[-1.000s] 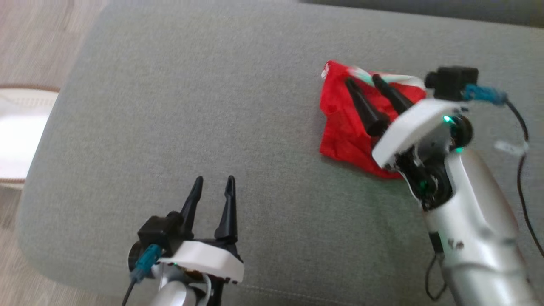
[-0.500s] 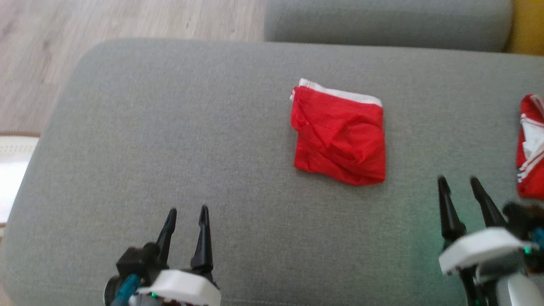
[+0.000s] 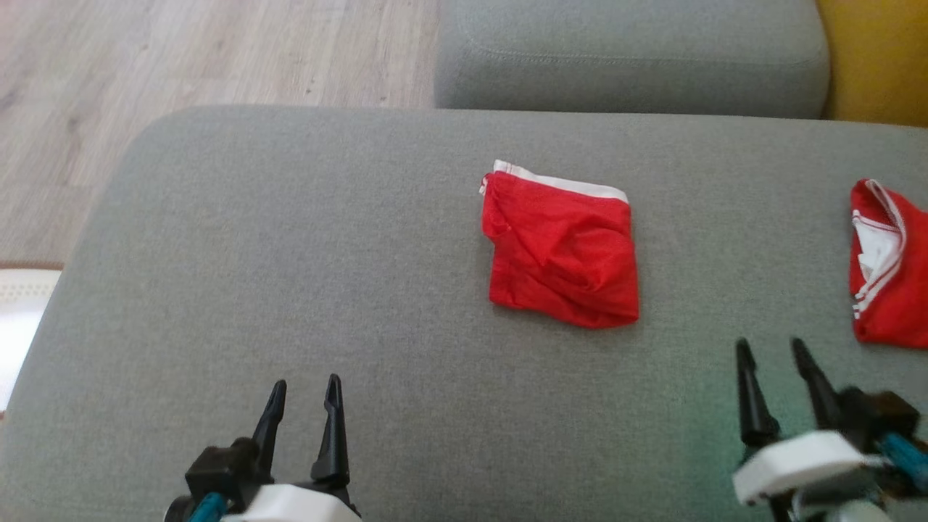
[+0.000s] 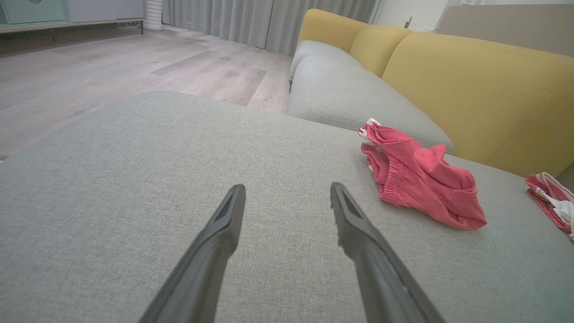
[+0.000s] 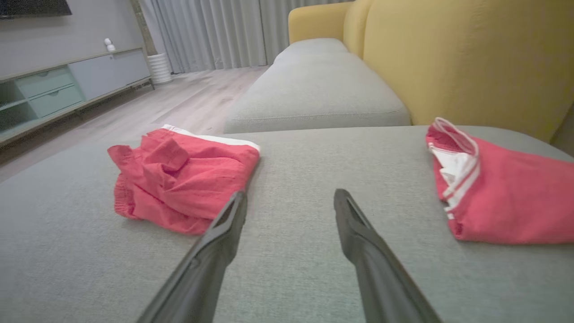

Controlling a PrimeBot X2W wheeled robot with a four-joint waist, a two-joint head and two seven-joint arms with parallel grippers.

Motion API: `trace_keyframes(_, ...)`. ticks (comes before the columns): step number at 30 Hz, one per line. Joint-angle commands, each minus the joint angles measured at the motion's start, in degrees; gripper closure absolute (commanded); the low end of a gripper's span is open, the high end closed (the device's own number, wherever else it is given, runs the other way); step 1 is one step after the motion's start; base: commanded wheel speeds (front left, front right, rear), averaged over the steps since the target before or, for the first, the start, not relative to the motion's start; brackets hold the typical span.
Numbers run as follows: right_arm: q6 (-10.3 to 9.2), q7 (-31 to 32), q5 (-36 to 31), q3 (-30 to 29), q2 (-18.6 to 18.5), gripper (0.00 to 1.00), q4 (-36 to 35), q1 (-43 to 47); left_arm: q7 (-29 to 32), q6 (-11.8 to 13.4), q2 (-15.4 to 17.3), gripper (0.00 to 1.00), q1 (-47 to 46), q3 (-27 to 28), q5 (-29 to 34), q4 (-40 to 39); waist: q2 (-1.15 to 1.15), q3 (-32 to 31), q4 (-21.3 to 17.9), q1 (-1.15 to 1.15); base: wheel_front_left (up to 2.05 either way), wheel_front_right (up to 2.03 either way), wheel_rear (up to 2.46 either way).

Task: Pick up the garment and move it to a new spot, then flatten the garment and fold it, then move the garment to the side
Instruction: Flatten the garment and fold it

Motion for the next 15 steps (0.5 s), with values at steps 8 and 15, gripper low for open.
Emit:
trace_keyframes(8,0.39,4.92,1.89,6.87,-2.61,1.0,1.38,-16.13,-0.71,-0.67,-0.25,0.0,-4.68,0.8,1.33,-3.39,0.0,6.14,3.4,0.0,0.0,0.0,0.0)
trace_keyframes(15,0.39,6.27,1.03,9.02,-3.05,1.0,15.54,-26.68,-0.71,-0.22,-0.25,0.0,-7.78,-2.18,0.29,-3.01,0.0,9.42,8.14,0.0,0.0,0.0,0.0)
